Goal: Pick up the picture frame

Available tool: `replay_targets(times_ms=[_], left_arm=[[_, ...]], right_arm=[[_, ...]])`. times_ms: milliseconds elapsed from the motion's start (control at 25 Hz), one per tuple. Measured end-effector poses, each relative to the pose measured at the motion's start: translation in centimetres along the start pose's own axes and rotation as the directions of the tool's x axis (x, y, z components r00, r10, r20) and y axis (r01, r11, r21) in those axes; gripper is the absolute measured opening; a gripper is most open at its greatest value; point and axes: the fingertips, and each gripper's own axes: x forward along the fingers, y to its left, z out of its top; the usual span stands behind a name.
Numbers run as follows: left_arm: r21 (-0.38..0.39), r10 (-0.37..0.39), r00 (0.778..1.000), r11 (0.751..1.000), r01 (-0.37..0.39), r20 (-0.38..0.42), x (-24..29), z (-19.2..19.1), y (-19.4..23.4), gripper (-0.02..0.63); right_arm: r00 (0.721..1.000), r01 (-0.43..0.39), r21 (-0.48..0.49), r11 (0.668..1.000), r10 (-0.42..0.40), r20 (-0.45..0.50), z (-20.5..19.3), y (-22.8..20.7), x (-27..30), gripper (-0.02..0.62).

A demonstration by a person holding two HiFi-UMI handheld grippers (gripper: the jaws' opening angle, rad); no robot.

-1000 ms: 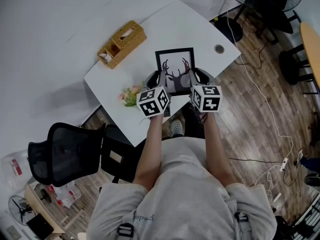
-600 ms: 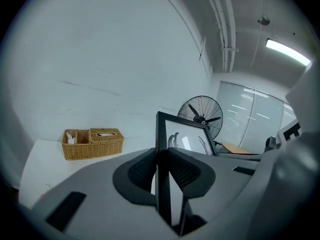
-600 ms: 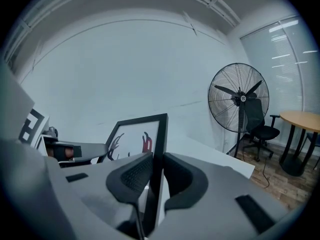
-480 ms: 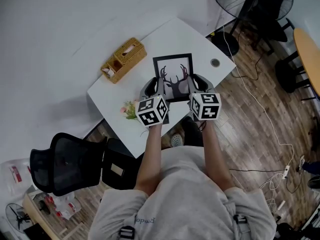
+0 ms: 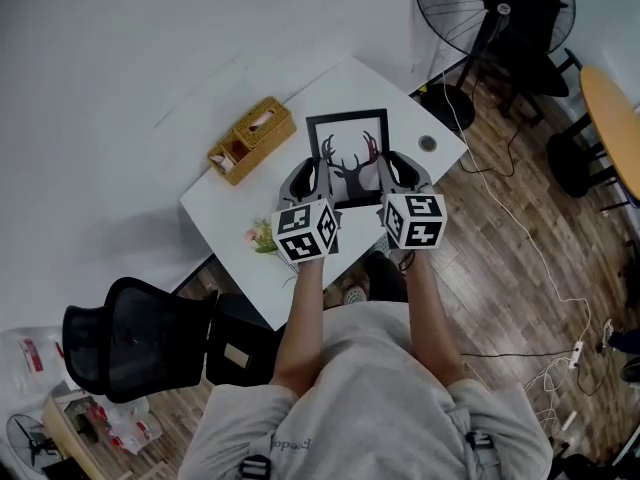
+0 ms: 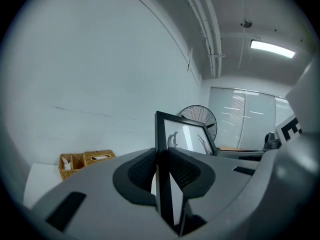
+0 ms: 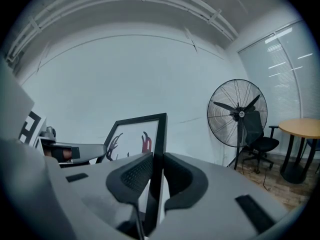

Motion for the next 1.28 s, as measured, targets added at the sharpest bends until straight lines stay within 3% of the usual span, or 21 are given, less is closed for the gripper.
replay_targets(times_ms=[280, 480, 1280], left_arm=[[0.044, -0.022, 0.999, 0.999, 0.021, 0.023, -0.6, 2.0, -0.4, 0.088], [0.089, -0.01, 1.0, 0.996, 0.011, -0.014, -0.5, 1.0, 0.0, 0.087], [0.084, -0.022, 0.999, 0.996, 0.025, -0.032, -0.8, -0.6, -0.9, 0.087]], right_arm=[[0.998, 0.009, -0.061, 0.998, -0.005, 0.058, 2.4, 0.8, -0.8, 0.074], [0.999, 0.01, -0.055, 0.998, -0.008, 0.037, 1.1, 0.8, -0.5, 0.074], [1.0, -0.002, -0.014, 1.0, 0.002, 0.001, -1.0, -0.1, -1.3, 0.075]])
